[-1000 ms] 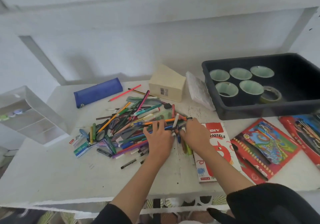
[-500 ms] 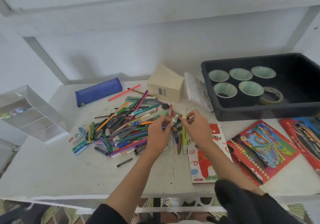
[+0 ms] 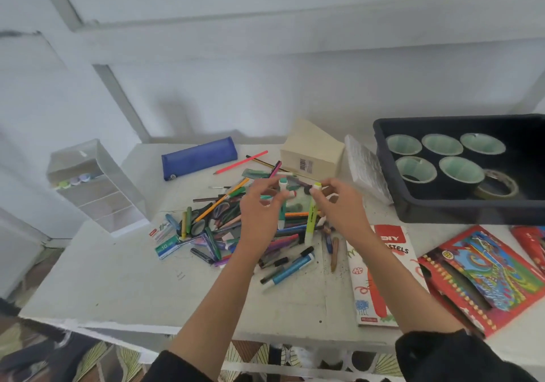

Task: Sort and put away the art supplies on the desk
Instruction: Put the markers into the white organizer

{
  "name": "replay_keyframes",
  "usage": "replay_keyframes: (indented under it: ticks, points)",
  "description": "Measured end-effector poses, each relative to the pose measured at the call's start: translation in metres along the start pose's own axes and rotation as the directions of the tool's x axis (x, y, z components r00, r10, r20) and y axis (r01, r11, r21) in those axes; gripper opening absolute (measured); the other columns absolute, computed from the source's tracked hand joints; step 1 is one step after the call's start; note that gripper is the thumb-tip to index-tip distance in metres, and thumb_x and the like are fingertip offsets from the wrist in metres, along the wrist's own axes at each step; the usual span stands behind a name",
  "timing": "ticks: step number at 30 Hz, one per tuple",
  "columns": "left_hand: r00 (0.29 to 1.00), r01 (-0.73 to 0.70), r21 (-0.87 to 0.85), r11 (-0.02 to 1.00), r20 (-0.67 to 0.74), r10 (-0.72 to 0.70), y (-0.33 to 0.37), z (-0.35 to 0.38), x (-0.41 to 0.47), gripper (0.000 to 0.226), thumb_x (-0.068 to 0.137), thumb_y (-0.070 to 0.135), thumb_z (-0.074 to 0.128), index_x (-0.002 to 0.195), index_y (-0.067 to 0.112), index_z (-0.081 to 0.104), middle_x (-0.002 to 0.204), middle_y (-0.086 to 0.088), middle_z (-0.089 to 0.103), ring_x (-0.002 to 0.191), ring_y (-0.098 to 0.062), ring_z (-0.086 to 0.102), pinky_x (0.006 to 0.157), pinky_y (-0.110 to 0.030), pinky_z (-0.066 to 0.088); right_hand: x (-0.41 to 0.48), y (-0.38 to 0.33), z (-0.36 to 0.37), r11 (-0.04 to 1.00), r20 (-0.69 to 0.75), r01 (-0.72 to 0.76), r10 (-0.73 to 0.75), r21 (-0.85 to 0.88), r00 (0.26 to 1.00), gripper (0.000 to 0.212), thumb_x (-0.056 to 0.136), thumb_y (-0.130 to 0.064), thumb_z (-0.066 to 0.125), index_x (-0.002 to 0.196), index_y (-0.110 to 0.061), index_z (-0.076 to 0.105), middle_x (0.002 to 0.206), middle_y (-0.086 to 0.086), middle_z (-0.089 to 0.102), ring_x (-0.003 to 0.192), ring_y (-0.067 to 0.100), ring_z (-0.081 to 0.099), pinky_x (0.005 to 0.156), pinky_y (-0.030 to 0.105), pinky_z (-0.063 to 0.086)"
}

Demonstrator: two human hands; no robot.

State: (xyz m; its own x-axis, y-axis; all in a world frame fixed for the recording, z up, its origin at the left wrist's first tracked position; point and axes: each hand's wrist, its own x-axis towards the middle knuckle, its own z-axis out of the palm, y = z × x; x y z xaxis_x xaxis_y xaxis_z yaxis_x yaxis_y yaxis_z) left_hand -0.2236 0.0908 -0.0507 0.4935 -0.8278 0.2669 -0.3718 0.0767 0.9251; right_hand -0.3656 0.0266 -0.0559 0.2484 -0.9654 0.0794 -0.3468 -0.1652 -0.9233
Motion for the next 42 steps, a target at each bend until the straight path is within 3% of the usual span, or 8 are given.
replay_keyframes:
  ticks: [5,10,15,22,26,31,37,42]
  points:
    - [0.989,-0.053,0.065,0.996,-0.132,0.061,-0.008,-0.086,0.013,0.018,0.085,0.005,0.068,0.100,0.014,0.065,0.090,0.011,0.063,0.079,0.007,0.058,0.068,-0.006,0.044,0.000,-0.044,0.045,0.986,0.093,0.050,-0.066,0.161,0.994,0.009,0.090,-0.018,0.062,0.098,-0.018,0.057,0.084,0.007,0.064,0.056,0.009,0.062,0.051,0.020,0.053]
    - [0.958,-0.109,0.164,0.980,-0.247,0.148,-0.022,-0.185,0.020,0.022,0.081,0.000,0.070,0.094,0.017,0.065,0.091,0.011,0.065,0.078,0.001,0.060,0.072,-0.009,0.045,0.003,-0.094,0.106,0.957,0.173,0.169,-0.212,0.237,0.962,0.011,0.087,-0.011,0.064,0.097,-0.011,0.058,0.082,0.011,0.066,0.061,0.011,0.067,0.060,0.024,0.057]
    - [0.918,-0.121,0.281,0.952,-0.334,0.215,-0.038,-0.257,0.017,0.025,0.082,0.004,0.071,0.094,0.024,0.063,0.094,0.021,0.062,0.083,0.005,0.058,0.079,-0.011,0.046,-0.004,-0.142,0.174,0.898,0.222,0.324,-0.395,0.297,0.891,0.010,0.085,-0.006,0.067,0.093,-0.006,0.062,0.084,0.004,0.068,0.070,0.010,0.069,0.066,0.020,0.056]
    - [0.878,-0.137,0.372,0.918,-0.383,0.286,-0.071,-0.315,0.014,0.018,0.082,-0.002,0.069,0.095,0.009,0.066,0.093,0.008,0.064,0.087,0.015,0.053,0.080,-0.002,0.038,-0.019,-0.177,0.243,0.796,0.182,0.561,-0.601,0.226,0.779,0.011,0.085,-0.005,0.067,0.095,-0.008,0.062,0.090,0.002,0.066,0.084,0.008,0.063,0.074,0.011,0.051]
    - [0.888,-0.160,0.434,0.887,-0.330,0.322,-0.095,-0.333,0.025,0.017,0.080,-0.002,0.072,0.092,0.009,0.067,0.090,0.017,0.062,0.085,0.005,0.057,0.082,-0.020,0.045,-0.020,-0.184,0.264,0.772,0.200,0.615,-0.635,0.161,0.746,0.011,0.086,0.001,0.063,0.098,0.000,0.061,0.091,0.006,0.064,0.084,0.002,0.057,0.075,0.004,0.046]
    - [0.892,-0.166,0.727,0.667,-0.177,0.416,-0.115,-0.339,0.042,0.022,0.072,0.007,0.081,0.088,0.017,0.070,0.086,0.007,0.070,0.079,-0.017,0.051,0.073,-0.030,0.024,-0.002,-0.189,0.287,0.746,0.297,0.663,-0.619,-0.066,0.727,0.007,0.089,-0.004,0.060,0.095,-0.002,0.061,0.099,0.008,0.059,0.082,0.014,0.055,0.069,0.023,0.044]
    - [0.916,-0.176,0.914,0.366,0.017,0.400,-0.118,-0.342,0.060,0.023,0.062,0.007,0.085,0.075,0.017,0.070,0.072,0.004,0.071,0.059,-0.024,0.053,0.065,-0.032,0.022,0.021,-0.195,0.312,0.562,0.387,0.695,-0.579,-0.448,0.718,0.007,0.085,-0.010,0.065,0.092,-0.009,0.068,0.134,0.006,0.043,0.112,0.022,0.041,0.067,0.036,0.051]
    - [0.951,-0.167,0.952,0.257,0.087,0.297,-0.116,-0.336,0.066,0.031,0.051,-0.004,0.083,0.068,0.016,0.067,0.058,0.003,0.064,0.043,-0.022,0.051,0.061,-0.033,0.012,0.027,-0.197,0.325,0.523,0.435,0.651,-0.486,-0.550,0.758,0.014,0.088,-0.012,0.064,0.101,-0.011,0.068,0.136,-0.001,0.043,0.120,0.018,0.037,0.069,0.031,0.047]
